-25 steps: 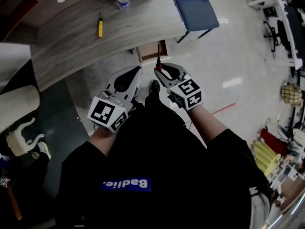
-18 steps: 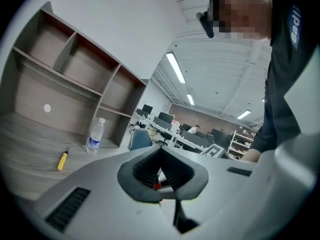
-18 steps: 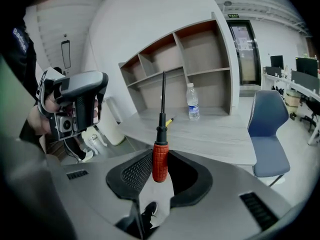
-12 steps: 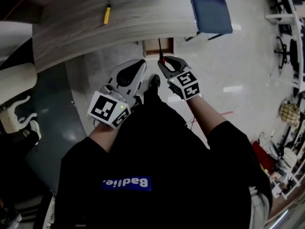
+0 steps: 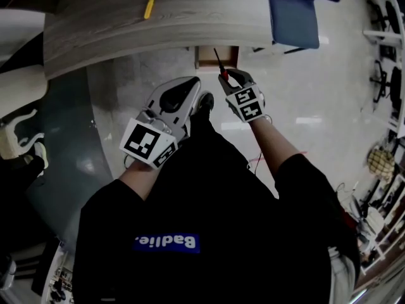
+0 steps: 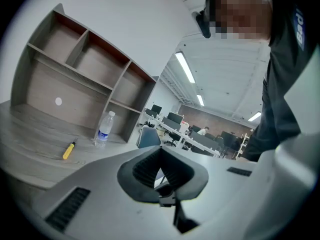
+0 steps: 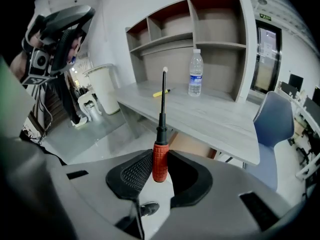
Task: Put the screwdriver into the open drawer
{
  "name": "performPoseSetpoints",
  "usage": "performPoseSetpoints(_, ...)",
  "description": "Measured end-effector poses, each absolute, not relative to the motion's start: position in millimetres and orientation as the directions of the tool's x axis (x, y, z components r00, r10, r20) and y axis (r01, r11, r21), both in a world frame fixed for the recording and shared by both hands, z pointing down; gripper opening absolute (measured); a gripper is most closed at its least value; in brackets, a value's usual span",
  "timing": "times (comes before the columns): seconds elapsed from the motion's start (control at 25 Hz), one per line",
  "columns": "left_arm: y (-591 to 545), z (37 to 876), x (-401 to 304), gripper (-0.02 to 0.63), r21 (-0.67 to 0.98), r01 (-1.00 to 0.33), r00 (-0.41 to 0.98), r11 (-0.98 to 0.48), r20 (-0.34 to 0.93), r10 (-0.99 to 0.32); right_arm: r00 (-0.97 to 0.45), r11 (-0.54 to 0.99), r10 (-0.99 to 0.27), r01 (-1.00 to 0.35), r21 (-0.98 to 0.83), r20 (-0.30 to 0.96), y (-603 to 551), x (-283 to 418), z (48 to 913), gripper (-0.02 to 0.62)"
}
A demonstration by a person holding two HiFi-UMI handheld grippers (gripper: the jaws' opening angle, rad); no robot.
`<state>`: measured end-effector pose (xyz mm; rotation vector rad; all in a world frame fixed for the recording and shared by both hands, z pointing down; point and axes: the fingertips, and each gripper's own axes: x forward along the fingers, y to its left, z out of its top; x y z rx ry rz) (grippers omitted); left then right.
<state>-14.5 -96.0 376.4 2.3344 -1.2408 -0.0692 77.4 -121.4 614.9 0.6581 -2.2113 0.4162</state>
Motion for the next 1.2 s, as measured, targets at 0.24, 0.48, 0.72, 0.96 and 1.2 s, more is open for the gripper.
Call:
performPoseSetpoints(0.24,-98,395,-23,0.002,0.455,-0.778,0.566,-0.434,0.204,-0.799,-0.508,0.847,-0.304,-0.531,-0.016,0.806,-126,82,649,0.117)
performPoseSetpoints(0.48,-103,403,-30,0.002,0.461,-0.783,0.554,-0.417,0.213,-0.805,-0.457,0.874,-0.275,-0.485,0.022,0.846,-128,84,678,0.118)
performPoseSetpoints(0.72,-106,409,-32,0.002,0.469,-0.780,0.555,-0.414,0.213,-0.804,-0.393,0.884,-0.248,-0.465,0.041,0.885,-131,91,709,0.118)
performPoseSetpoints(0.96,-110,418,-36,0.002,0.472,-0.781,0.553,-0.409,0.220,-0.803,-0.338,0.893,-0.224,-0.447,0.054,0.914,-135,92,730,0.117)
performPoseSetpoints(1.2,-112,421,-39,0.002,0.476,-0.777,0.558,-0.413,0.217,-0.801,-0.265,0.899,-0.192,-0.433,0.061,0.945,-138,98,745,0.117)
